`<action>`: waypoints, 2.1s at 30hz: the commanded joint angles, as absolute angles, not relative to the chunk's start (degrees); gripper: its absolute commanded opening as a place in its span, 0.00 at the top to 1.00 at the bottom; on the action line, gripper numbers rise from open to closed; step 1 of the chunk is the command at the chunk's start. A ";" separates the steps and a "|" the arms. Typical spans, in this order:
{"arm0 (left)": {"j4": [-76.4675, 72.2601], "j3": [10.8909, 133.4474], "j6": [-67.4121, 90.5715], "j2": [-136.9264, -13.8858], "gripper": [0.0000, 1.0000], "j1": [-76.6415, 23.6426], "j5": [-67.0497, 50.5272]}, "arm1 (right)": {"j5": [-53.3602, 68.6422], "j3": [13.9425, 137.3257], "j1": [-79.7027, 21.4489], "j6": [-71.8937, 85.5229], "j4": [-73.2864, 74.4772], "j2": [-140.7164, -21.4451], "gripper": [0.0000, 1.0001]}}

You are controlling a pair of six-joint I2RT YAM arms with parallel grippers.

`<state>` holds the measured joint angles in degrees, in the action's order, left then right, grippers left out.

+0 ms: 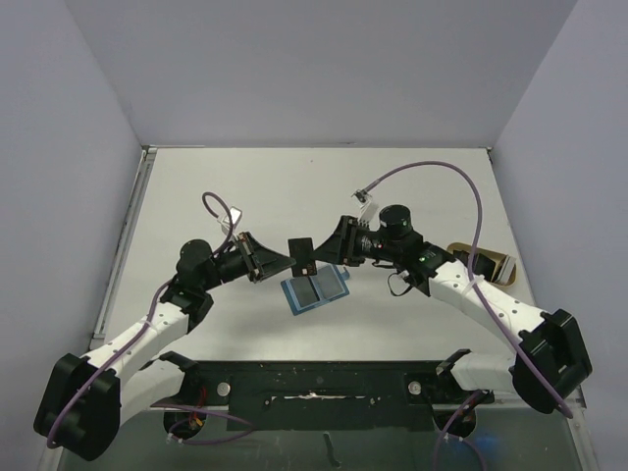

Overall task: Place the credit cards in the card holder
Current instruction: Pick up the credit card from the storage box, then adjust the card holder at the center of the board.

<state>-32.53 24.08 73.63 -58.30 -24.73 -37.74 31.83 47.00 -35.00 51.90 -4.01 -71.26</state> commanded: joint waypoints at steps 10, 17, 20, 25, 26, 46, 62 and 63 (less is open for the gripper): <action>-15.74 26.50 62.16 -62.94 1.00 -24.26 -35.35 | 5.95 56.42 -34.26 35.49 23.41 -75.79 0.49; -13.42 27.46 59.78 -68.76 1.00 -24.65 -37.65 | -3.69 61.27 -34.52 29.93 29.82 -84.86 0.47; -11.72 28.45 58.21 -70.25 1.00 -24.95 -38.06 | -5.67 62.66 -34.69 28.20 30.58 -87.95 0.47; -11.81 28.48 57.57 -71.72 1.00 -25.06 -38.09 | -4.65 63.95 -34.67 27.73 29.90 -91.83 0.51; -11.86 28.48 57.43 -71.98 1.00 -25.13 -38.00 | -4.15 64.05 -34.71 27.69 29.50 -92.38 0.52; -2.50 31.98 51.63 -73.58 1.00 -24.87 -34.33 | 0.99 61.01 -35.62 29.22 23.62 -99.06 0.71; -0.27 32.65 48.92 -75.72 1.00 -24.28 -33.48 | 0.29 55.39 -46.07 37.91 20.30 -95.27 0.73; 0.53 33.02 48.49 -76.12 1.00 -24.12 -33.22 | 0.12 55.23 -46.32 38.34 20.41 -94.81 0.73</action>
